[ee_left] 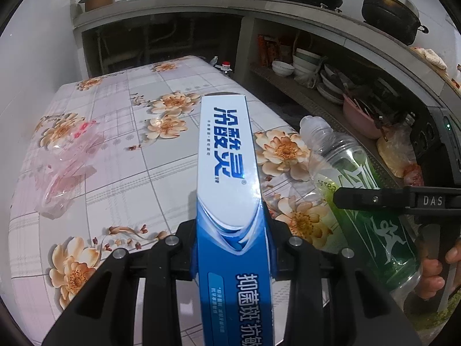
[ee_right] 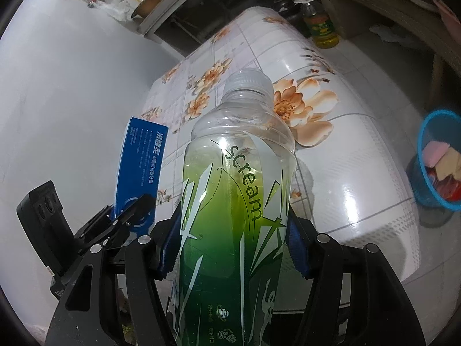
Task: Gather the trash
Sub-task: 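Lift the bottle and toothpaste box off the table with both grippers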
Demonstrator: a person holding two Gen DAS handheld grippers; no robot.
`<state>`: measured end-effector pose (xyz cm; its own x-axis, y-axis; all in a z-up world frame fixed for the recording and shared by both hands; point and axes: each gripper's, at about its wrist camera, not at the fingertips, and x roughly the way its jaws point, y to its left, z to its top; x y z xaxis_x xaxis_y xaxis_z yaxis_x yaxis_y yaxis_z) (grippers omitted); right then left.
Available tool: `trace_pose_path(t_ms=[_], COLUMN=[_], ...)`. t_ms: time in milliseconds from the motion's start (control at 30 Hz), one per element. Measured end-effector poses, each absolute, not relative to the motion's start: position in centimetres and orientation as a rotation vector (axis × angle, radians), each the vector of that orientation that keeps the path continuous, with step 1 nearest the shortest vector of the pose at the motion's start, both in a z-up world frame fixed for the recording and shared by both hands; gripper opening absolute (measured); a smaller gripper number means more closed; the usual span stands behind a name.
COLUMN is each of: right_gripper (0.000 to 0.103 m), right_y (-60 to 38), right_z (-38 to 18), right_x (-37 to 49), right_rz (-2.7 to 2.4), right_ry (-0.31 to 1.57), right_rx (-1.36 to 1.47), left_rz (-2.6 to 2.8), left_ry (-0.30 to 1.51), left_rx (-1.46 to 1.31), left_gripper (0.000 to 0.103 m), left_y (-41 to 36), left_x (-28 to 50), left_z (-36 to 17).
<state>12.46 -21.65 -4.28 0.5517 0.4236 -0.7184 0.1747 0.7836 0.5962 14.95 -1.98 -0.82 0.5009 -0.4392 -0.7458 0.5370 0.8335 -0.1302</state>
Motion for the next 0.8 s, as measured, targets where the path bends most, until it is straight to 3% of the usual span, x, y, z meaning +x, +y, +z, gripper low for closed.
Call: trace_pose_path(t_ms=[800], right_gripper=[0.06], right_y=[-24.0], right_z=[-4.6], right_x=[11.0], right_rz=[0.196], right_ry=[0.959], right_rx=[0.759], left_rz=[-0.649], left_ry=[0.862], left_rx=[0.11], left_gripper=[0.033], left_y=[-3.5], left_x=[14.2], left_z=[0.1])
